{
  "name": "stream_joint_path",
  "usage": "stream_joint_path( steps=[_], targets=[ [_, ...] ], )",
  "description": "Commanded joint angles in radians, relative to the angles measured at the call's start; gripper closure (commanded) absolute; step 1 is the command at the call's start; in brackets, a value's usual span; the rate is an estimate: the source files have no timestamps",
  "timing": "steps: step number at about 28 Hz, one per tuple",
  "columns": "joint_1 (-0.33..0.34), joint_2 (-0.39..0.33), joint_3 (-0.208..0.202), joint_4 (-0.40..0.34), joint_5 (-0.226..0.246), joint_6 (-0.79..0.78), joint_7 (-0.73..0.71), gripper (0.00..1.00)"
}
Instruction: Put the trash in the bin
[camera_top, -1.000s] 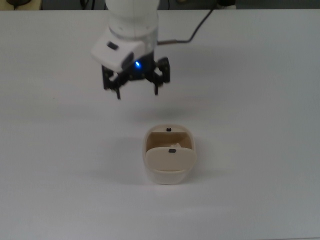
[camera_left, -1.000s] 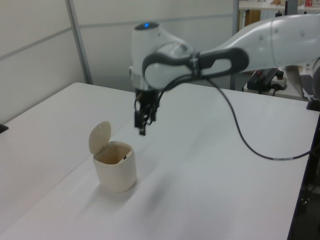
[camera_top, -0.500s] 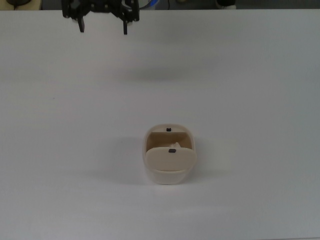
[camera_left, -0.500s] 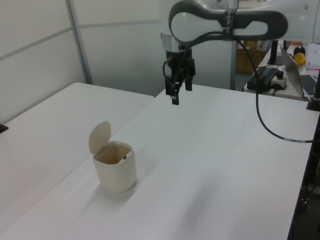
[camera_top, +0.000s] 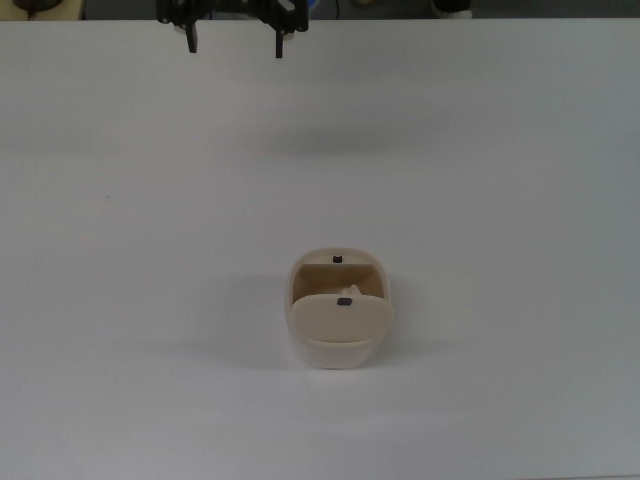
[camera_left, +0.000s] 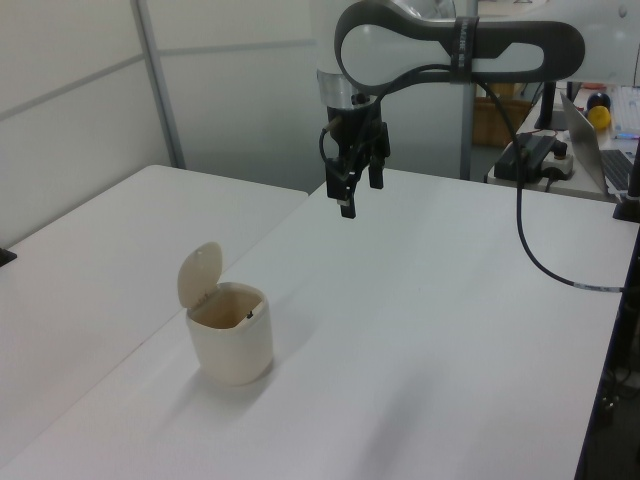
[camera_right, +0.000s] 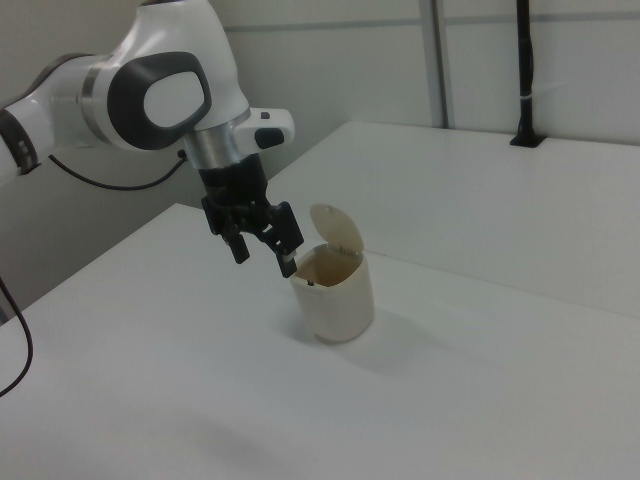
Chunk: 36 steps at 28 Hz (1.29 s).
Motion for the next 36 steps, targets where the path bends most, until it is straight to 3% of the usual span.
stream_joint_path(
  steps=[1,12,36],
  targets=[
    [0.038,-0.029,-0.014,-0.014,0.013,-0.014,0.017,0.00],
    [0.032,-0.068,-0.017,-0.028,0.013,-0.023,0.006,0.00],
    [0.016,-0.060,-0.027,-0.025,0.012,-0.023,0.006,0.00]
  ],
)
